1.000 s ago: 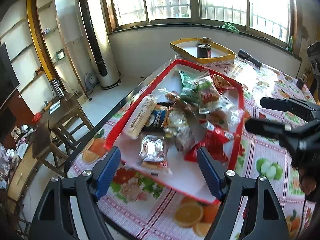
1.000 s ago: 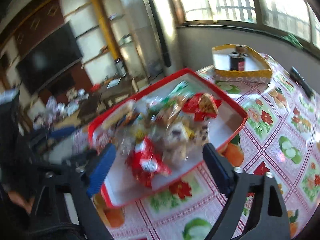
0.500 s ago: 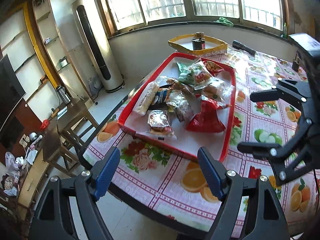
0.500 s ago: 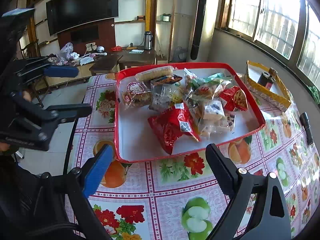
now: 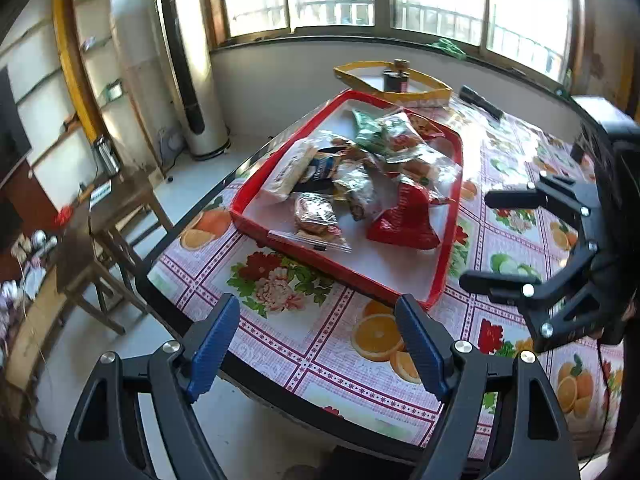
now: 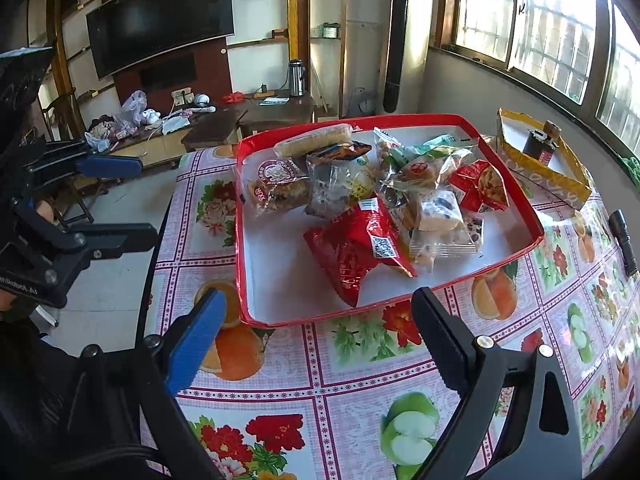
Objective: Organize snacks
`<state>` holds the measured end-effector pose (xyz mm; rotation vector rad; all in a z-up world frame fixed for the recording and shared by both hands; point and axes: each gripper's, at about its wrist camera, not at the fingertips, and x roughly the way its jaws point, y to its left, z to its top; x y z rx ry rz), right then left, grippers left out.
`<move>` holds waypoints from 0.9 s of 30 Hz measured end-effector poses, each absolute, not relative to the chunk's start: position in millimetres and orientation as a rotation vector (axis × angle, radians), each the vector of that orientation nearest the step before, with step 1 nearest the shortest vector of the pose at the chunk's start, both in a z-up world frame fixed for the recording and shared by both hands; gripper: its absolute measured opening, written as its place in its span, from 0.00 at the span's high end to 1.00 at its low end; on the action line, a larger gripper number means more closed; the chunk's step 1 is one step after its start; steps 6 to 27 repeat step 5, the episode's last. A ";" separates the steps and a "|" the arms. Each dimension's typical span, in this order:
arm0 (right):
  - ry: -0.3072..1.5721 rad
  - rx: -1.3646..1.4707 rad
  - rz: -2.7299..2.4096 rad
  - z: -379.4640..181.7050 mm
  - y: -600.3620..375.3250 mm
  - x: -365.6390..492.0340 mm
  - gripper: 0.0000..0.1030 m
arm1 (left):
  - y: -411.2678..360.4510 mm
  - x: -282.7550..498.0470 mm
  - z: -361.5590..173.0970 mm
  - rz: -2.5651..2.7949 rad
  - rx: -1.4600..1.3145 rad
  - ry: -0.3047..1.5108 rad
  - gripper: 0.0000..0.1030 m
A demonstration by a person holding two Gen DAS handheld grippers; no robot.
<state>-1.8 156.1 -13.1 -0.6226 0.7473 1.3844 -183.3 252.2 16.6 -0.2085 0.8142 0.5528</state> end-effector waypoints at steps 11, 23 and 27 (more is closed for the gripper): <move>0.754 -0.628 1.396 -16.4 164.0 -5.5 0.09 | 264.0 -190.2 19.7 0.604 -0.245 0.771 0.23; 0.754 -0.628 1.396 -16.4 164.0 -5.5 0.09 | 264.0 -190.2 19.7 0.604 -0.245 0.771 0.23; 0.754 -0.628 1.396 -16.4 164.0 -5.5 0.09 | 264.0 -190.2 19.7 0.604 -0.245 0.771 0.23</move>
